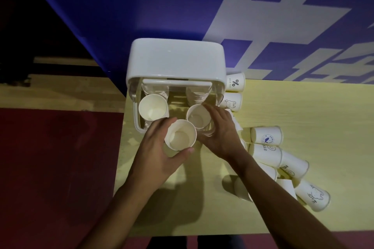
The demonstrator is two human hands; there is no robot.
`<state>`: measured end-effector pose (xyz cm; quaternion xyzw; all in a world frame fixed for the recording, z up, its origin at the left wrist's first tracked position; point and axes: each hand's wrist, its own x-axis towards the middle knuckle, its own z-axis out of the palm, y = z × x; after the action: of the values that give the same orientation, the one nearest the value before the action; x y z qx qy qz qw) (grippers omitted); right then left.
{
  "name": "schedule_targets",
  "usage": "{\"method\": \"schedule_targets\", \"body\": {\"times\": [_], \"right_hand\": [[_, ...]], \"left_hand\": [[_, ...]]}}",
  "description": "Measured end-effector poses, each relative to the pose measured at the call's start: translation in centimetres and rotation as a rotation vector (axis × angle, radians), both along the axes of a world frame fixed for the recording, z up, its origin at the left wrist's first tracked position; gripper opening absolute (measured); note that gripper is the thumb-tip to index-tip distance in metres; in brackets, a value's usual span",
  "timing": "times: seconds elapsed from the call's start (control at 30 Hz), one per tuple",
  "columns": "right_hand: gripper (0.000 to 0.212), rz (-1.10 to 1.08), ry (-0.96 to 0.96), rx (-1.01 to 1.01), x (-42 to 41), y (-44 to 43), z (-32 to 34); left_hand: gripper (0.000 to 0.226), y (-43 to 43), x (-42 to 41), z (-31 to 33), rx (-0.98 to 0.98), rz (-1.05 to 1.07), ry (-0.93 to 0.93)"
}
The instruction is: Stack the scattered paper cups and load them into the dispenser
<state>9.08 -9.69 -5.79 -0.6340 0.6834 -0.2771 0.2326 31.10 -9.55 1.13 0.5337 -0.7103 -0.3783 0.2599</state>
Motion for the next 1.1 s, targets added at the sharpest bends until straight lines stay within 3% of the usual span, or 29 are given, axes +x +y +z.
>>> {"method": "schedule_targets", "body": {"times": [0.13,0.27,0.5,0.73,1.1], "right_hand": [[0.030,-0.209,-0.303,-0.068,0.0,1.9,3.6],[0.026,-0.232,-0.557,-0.030,0.1,2.5,7.4],[0.024,-0.238,-0.452,-0.022,-1.0,1.1,5.4],[0.034,-0.118,-0.154,0.043,-1.4,0.0,1.1],[0.037,-0.058,-0.105,0.067,-2.0,-0.5,0.7]], "left_hand": [[0.070,-0.5,-1.3,0.7,-0.004,0.033,0.013],[0.074,-1.5,-3.6,1.5,-0.076,0.006,0.081],[0.076,-3.5,-6.5,-0.2,-0.044,-0.027,0.011],[0.078,-4.5,-7.5,-4.1,0.019,-0.029,-0.223],[0.082,-3.7,-8.8,-5.6,0.016,0.091,-0.251]]}}
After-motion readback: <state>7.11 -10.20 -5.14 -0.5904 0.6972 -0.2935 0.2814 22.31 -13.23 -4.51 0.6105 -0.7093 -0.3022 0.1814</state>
